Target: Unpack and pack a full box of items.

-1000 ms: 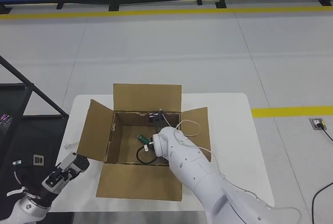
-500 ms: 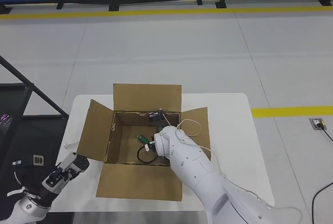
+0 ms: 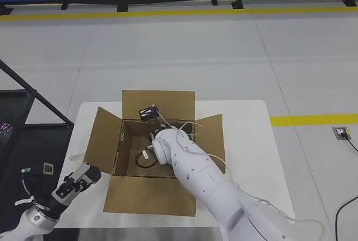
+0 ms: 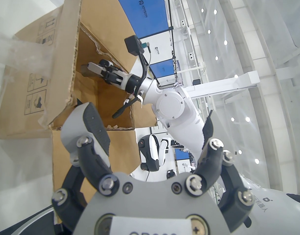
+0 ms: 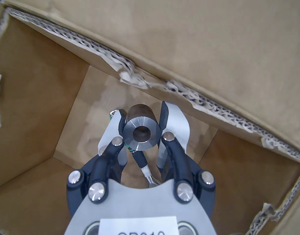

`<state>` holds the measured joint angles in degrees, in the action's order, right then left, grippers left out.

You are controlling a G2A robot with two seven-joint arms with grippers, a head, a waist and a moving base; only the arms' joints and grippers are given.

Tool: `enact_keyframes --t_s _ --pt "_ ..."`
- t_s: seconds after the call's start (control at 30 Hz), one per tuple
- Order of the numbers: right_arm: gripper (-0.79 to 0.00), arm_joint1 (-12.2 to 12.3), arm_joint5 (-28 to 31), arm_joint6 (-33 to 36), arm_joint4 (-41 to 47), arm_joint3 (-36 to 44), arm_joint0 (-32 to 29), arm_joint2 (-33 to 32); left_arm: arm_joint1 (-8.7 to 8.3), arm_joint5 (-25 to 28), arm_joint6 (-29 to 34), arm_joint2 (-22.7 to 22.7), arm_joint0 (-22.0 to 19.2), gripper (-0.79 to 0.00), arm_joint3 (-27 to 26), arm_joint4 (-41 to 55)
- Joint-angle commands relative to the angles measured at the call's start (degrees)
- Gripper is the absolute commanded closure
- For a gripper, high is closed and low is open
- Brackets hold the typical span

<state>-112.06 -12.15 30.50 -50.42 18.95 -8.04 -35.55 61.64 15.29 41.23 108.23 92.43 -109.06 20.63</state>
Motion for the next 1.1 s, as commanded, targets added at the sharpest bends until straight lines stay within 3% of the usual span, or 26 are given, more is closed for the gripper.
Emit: enact_keyframes --t_s 0.0,0.2,0.47,0.73,1.07 --pt "0.000 0.53 -0.50 -0.29 -0.98 1.84 0.03 -0.34 -0.04 -0.09 0.24 -0.35 -0.34 -0.785 -0.04 -0.35" --pt "0.000 2.99 -4.66 1.74 -6.68 12.35 -1.68 -1.36 -0.10 0.34 0.32 -0.32 -0.71 -0.785 0.44 0.36" --pt "0.000 8.88 -6.92 12.02 -20.23 37.78 -11.31 -5.42 -0.15 0.78 0.00 1.09 -0.41 -0.785 1.85 2.59" --pt "0.000 13.40 -7.66 21.51 -31.97 56.70 -21.80 -14.61 -0.21 0.74 0.01 1.19 -0.31 -0.785 1.80 2.64" --pt "0.000 16.44 -16.59 30.10 -50.45 75.18 -34.52 -27.29 -0.35 -0.05 0.43 0.77 -0.79 -0.785 1.80 1.78"
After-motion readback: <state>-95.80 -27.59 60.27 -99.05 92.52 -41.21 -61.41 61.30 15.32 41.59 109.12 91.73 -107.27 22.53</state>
